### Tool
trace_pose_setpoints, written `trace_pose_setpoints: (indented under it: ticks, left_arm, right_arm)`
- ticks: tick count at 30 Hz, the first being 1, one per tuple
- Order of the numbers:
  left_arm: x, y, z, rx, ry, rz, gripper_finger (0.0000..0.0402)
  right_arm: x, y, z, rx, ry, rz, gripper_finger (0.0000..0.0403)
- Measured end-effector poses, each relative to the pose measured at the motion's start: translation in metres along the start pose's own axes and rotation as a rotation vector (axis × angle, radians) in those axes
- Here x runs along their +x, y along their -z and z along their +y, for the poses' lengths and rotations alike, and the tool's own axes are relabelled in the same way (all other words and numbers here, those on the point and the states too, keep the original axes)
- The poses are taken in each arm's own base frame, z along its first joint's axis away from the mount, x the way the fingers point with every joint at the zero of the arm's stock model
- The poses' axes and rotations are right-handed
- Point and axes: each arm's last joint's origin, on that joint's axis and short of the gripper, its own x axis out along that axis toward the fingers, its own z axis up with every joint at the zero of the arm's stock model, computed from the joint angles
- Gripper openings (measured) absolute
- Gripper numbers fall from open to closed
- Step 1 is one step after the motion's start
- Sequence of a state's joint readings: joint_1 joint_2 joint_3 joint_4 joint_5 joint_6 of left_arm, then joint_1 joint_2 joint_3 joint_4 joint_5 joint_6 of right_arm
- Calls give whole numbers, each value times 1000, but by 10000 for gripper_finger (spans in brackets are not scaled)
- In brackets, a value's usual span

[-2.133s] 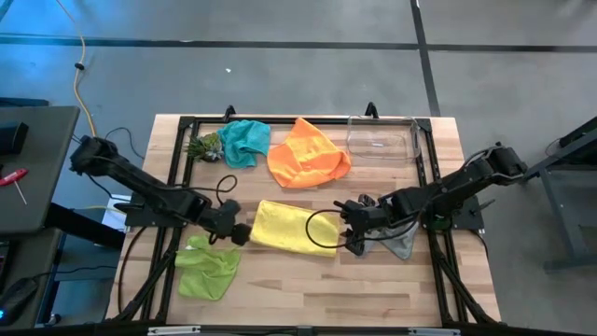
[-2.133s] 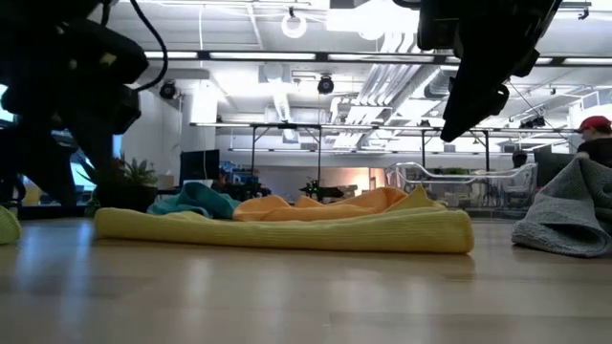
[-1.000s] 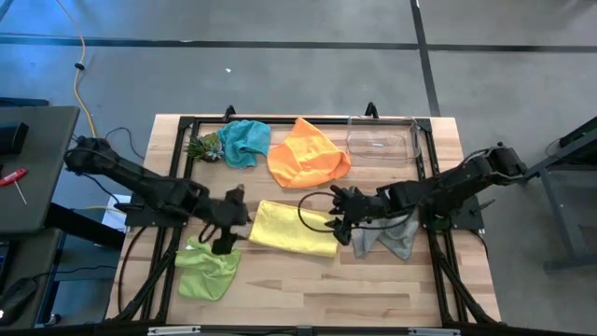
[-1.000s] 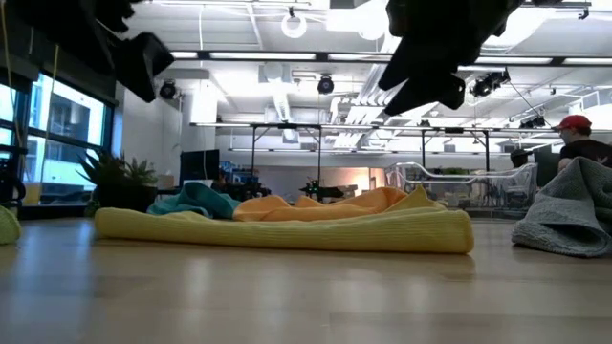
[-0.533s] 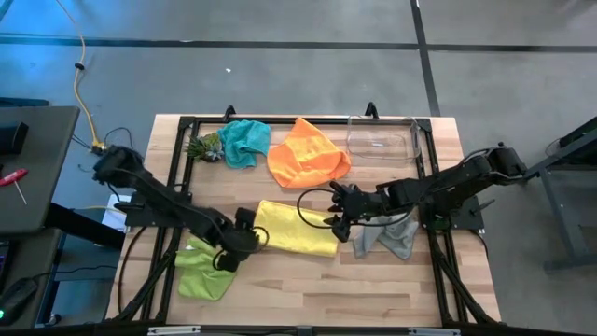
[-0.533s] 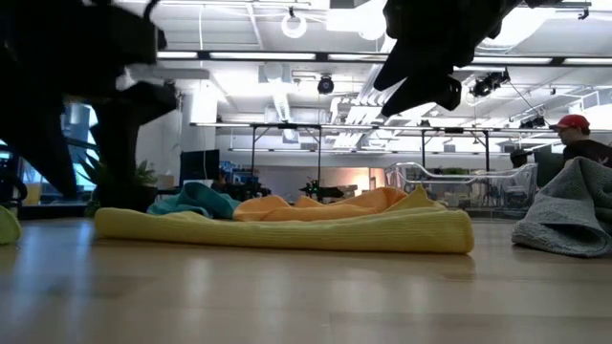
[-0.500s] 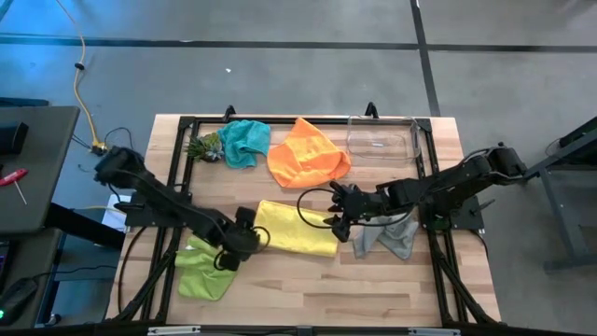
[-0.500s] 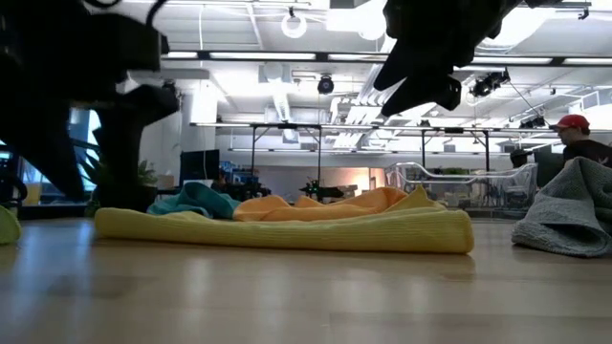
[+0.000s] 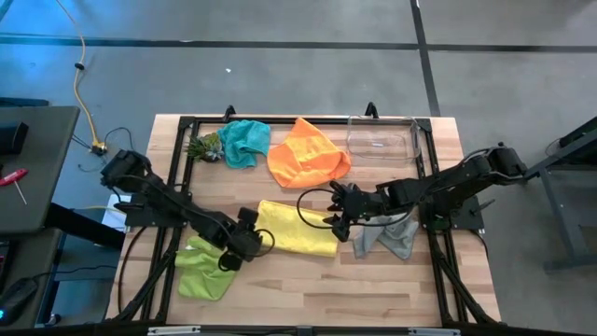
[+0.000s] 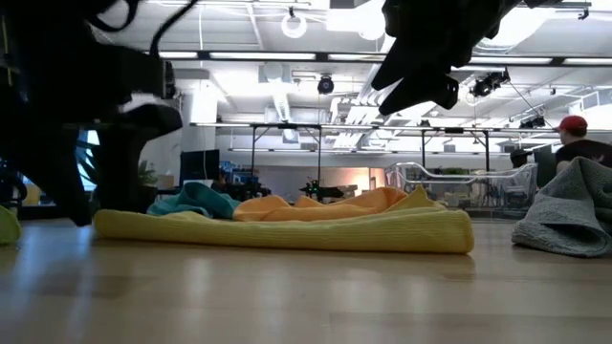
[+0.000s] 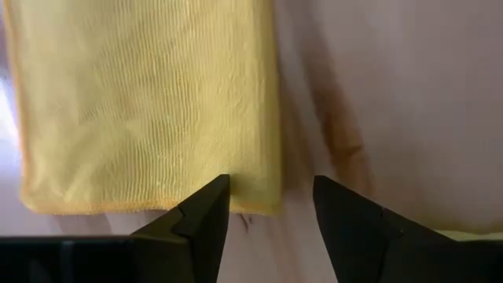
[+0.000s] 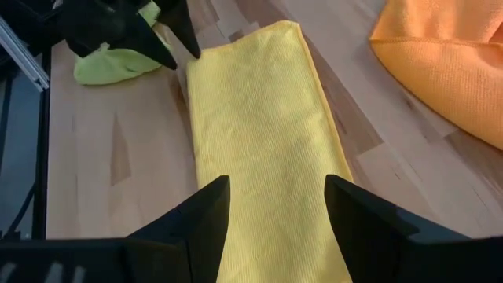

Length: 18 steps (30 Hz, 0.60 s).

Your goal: Fold microfiber towels

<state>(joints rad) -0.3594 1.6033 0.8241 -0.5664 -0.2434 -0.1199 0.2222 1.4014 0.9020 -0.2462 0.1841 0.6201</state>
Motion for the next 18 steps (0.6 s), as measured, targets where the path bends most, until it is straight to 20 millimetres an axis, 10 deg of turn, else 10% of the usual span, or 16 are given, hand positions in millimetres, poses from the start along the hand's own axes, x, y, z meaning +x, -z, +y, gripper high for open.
trace_pose_setpoints:
  ticks: [18]
  left_arm:
    - [8,0,4,-10,-45,26,80]
  right_arm:
    - [0,0,0,-1,3,2,201]
